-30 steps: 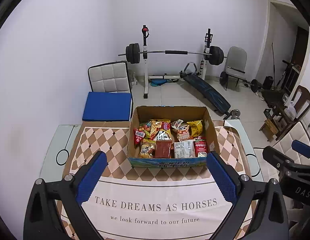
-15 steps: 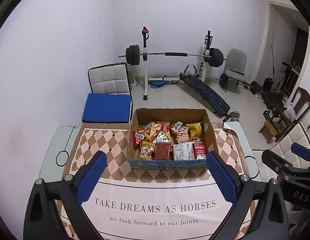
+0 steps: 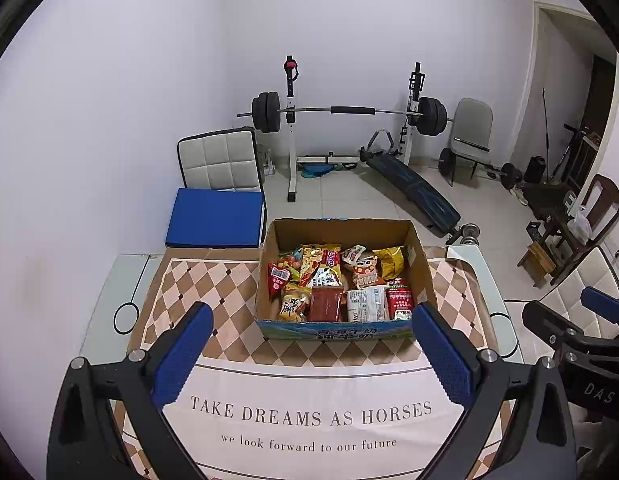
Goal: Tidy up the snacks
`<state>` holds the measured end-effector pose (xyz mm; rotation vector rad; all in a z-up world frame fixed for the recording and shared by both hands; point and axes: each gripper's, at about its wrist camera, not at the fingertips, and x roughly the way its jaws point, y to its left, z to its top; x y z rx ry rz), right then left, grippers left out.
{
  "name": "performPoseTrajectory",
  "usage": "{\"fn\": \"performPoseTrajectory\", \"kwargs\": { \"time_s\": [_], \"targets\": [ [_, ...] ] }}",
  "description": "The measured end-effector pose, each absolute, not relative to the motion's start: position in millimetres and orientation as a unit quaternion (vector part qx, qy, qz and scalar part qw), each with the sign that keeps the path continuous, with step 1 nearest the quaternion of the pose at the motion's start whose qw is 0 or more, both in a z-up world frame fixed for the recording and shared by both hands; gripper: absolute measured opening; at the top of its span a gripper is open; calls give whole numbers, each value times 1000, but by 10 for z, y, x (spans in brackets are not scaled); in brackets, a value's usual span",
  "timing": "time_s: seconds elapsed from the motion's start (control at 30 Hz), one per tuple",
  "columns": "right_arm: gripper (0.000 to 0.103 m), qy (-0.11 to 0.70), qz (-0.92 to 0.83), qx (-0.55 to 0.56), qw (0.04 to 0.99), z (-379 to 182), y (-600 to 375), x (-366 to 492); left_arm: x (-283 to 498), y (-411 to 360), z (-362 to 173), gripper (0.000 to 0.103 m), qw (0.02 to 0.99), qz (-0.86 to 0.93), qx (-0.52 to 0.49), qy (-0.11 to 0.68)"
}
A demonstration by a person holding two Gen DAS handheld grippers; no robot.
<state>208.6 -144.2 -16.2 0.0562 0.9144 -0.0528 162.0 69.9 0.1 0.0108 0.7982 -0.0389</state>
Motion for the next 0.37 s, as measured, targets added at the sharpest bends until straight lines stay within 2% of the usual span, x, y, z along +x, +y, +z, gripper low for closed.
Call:
{"fn": "performPoseTrajectory", "kwargs": {
  "time_s": [0.37],
  "targets": [
    [102,440,-26,27,897,-154,-1443,2083,1621,693,1,102,921,-20,6,389]
  ]
}}
